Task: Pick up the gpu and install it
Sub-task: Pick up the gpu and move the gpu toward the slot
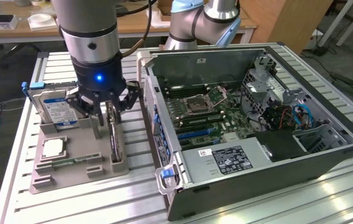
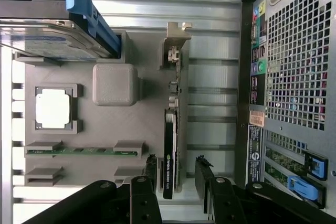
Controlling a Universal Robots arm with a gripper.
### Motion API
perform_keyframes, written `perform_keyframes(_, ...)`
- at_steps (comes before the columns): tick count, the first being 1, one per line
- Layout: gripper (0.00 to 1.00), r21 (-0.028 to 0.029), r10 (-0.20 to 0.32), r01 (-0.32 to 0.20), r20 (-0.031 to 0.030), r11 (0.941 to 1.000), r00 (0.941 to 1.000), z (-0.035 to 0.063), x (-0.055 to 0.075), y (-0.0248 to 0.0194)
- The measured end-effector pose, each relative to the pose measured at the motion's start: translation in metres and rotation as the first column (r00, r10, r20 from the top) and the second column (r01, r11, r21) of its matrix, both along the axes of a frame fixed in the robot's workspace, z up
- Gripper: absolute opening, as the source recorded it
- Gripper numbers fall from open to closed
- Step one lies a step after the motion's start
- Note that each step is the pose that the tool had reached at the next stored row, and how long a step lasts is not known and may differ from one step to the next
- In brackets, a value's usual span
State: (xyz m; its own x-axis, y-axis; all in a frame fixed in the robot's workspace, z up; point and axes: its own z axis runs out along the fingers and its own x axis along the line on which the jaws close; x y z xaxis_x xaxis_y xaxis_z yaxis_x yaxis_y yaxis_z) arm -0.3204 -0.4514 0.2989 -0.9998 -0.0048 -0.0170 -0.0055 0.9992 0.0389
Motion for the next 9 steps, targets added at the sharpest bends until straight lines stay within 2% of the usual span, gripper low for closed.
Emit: perform_keyframes(9,0.43,0.0000,0.000,0.000,-0.0004,1.0000,1.0000,-0.0027,-0.0001,-0.0008)
